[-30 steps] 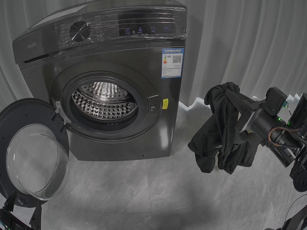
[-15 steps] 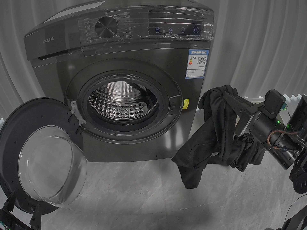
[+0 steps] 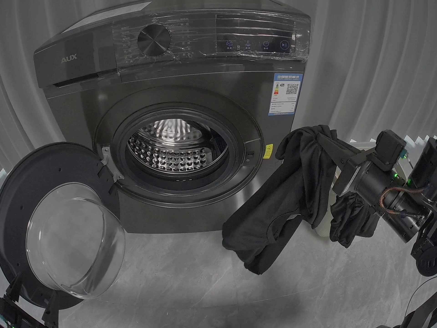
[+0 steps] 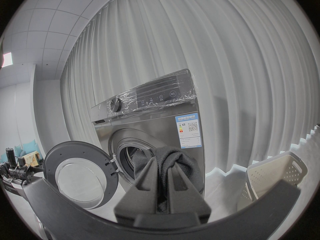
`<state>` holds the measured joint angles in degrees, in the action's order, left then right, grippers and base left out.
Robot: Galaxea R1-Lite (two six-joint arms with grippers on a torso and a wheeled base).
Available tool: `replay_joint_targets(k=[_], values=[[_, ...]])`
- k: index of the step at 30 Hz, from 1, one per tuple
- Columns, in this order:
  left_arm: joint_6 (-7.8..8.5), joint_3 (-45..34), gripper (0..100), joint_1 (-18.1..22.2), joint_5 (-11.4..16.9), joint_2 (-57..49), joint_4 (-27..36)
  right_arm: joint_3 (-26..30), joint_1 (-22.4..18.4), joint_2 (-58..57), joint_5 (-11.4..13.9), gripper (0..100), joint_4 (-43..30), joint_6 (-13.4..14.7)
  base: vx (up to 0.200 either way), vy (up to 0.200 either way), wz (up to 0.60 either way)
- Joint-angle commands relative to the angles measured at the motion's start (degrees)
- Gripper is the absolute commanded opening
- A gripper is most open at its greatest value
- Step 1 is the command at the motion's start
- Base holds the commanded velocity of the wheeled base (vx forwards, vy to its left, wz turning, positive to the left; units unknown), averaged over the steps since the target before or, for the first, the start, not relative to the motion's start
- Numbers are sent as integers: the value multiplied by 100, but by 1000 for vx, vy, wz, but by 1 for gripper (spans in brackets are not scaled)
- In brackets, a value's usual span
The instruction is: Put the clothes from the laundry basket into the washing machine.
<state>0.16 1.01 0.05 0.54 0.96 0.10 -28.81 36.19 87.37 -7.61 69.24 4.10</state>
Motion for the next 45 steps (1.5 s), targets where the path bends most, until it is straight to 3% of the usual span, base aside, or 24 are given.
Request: replay_joint_targets(k=[1,16,21,27,30,34,36,41,43,45], values=[[11,-92,100,4,-1,-96,-1,7,-7,34,5,0,2,21,0,0,0],[11,-92,100,4,-1,-96,-1,15,-16,122,5,0,2,100,0,0,0],[11,-92,100,4,-1,-96,-1,-20,19,245,66,0,-60,434,0,0,0],[11,-92,100,4,-10,-96,-1,7,116,368,189,0,54,592,0,0,0],[2,-92,100,4,-1,-96,-1,402,204,245,154,0,19,373,0,0,0],[11,-92,100,4,-1,-96,-1,587,-51,184,321,0,169,-313,0,0,0],[11,-92,100,4,-1,-96,-1,587,-69,140,339,0,89,-366,0,0,0],[2,-92,100,4,-1,-96,-1,833,-42,8,550,0,98,-58,0,0,0],[2,-92,100,4,-1,-96,-1,1079,28,-1,1103,0,160,513,0,0,0],[2,-92,100,4,-1,-96,-1,1272,72,-62,1051,0,98,707,0,0,0]])
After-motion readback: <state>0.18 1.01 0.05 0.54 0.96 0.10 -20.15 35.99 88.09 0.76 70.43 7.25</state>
